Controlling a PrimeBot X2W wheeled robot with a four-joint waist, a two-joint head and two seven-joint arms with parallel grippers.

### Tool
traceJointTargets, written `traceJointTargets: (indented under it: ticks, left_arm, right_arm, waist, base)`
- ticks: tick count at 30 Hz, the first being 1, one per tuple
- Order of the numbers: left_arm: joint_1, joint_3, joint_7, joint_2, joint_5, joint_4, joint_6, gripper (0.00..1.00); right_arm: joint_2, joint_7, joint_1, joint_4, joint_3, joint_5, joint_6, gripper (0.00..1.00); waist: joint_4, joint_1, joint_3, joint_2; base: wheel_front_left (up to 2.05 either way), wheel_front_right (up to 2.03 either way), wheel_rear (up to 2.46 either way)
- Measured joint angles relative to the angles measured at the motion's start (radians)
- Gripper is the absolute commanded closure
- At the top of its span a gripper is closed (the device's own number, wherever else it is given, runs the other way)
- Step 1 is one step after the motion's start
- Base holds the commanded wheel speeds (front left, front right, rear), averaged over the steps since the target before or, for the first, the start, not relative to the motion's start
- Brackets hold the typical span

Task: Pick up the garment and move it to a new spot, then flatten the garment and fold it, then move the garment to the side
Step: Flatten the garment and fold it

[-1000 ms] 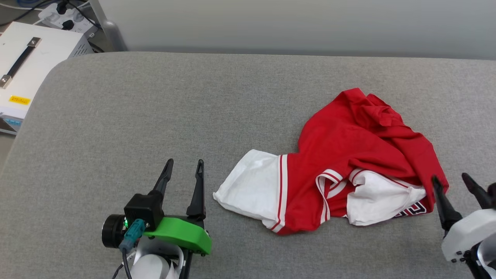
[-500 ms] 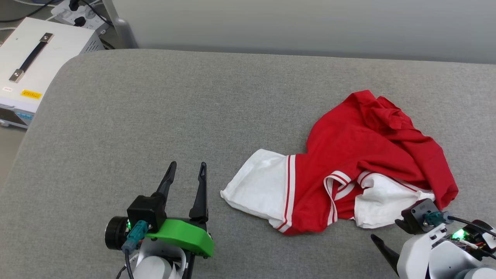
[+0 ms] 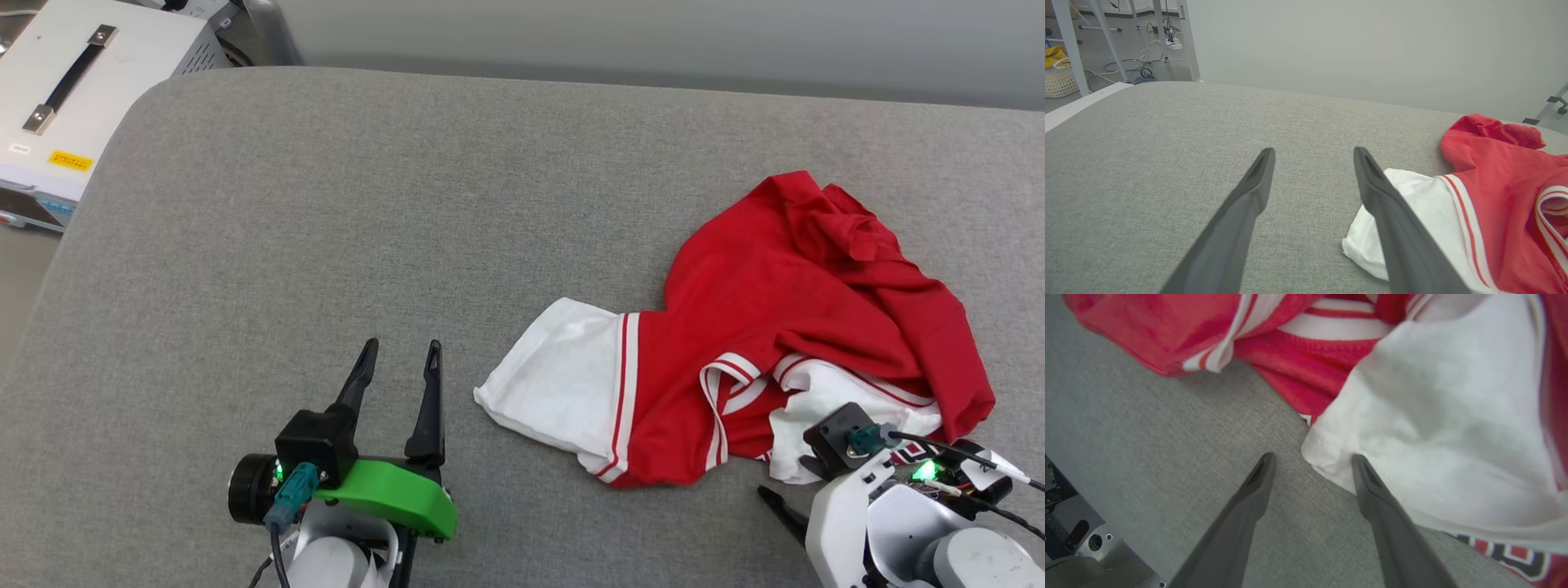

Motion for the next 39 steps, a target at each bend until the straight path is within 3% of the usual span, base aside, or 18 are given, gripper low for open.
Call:
traceJointTargets:
  ticks: [1, 8, 14, 23, 24, 25, 29, 33, 37, 38, 39]
  left_arm:
    - [-0.001, 0.0, 0.0, 0.0, 0.0, 0.002, 0.0, 0.0]
    - [-0.001, 0.001, -0.001, -0.001, 0.0, 0.017, 0.003, 0.0]
    - [0.0, 0.0, -0.008, 0.002, -0.003, 0.016, 0.007, 0.0]
    - [0.007, -0.002, -0.007, 0.018, -0.006, 0.01, 0.009, 0.0]
    - [0.009, -0.003, -0.007, 0.02, -0.006, 0.008, 0.012, 0.0]
    - [0.01, -0.003, 0.0, 0.023, -0.006, 0.005, 0.013, 0.0]
    - [0.011, -0.003, 0.001, 0.026, -0.007, 0.0, 0.016, 0.0]
    - [0.011, -0.002, 0.004, 0.032, -0.009, -0.003, 0.016, 0.0]
    - [0.011, -0.001, 0.009, 0.04, -0.009, -0.007, 0.021, 0.0]
    - [0.011, -0.001, 0.009, 0.042, -0.009, -0.008, 0.024, 0.0]
    - [0.011, -0.001, 0.01, 0.044, -0.009, -0.009, 0.025, 0.0]
  right_arm:
    - [0.001, -0.005, -0.007, 0.007, 0.001, 0.002, 0.0, 1.0]
    - [0.018, -0.026, -0.016, -0.007, -0.049, 0.01, 0.0, 1.0]
    - [0.071, -0.026, 0.0, -0.105, -0.265, -0.01, 0.0, 1.0]
    - [0.165, 0.015, 0.074, -0.101, -0.68, -0.038, 0.0, 1.0]
    - [0.179, 0.021, 0.085, -0.094, -0.725, -0.041, 0.0, 1.0]
    - [0.215, 0.029, 0.121, -0.063, -0.842, -0.04, 0.0, 1.0]
    - [0.273, 0.034, 0.153, 0.002, -0.985, -0.038, 0.0, 1.0]
    - [0.301, 0.019, 0.167, 0.123, -1.055, -0.039, 0.0, 1.0]
    - [0.33, -0.015, 0.17, 0.229, -1.053, -0.039, 0.0, 1.0]
    - [0.337, -0.034, 0.169, 0.254, -1.046, -0.037, 0.0, 0.84]
    - [0.342, -0.053, 0.167, 0.272, -1.04, -0.03, 0.0, 0.54]
  waist:
    - [0.0, 0.0, 0.002, 0.0]
    - [-0.003, 0.0, -0.007, 0.0]
    - [-0.024, 0.0, -0.035, 0.0]
    - [-0.046, 0.0, -0.06, 0.0]
    - [-0.047, 0.0, -0.061, 0.0]
    - [-0.049, 0.0, -0.061, 0.0]
    - [-0.053, 0.0, -0.058, 0.0]
    - [-0.058, 0.0, -0.054, 0.0]
    - [-0.066, 0.0, -0.049, 0.0]
    - [-0.068, 0.0, -0.048, 0.0]
    - [-0.071, 0.0, -0.048, 0.0]
  base:
    - [0.0, 0.0, 0.0]
    - [0.0, 0.0, 0.0]
    - [0.0, 0.0, 0.0]
    - [0.0, 0.0, 0.0]
    - [0.0, 0.0, 0.0]
    - [0.0, 0.0, 0.0]
    - [0.0, 0.0, 0.0]
    - [0.0, 0.0, 0.0]
    - [0.0, 0.0, 0.0]
    - [0.0, 0.0, 0.0]
    - [0.0, 0.0, 0.0]
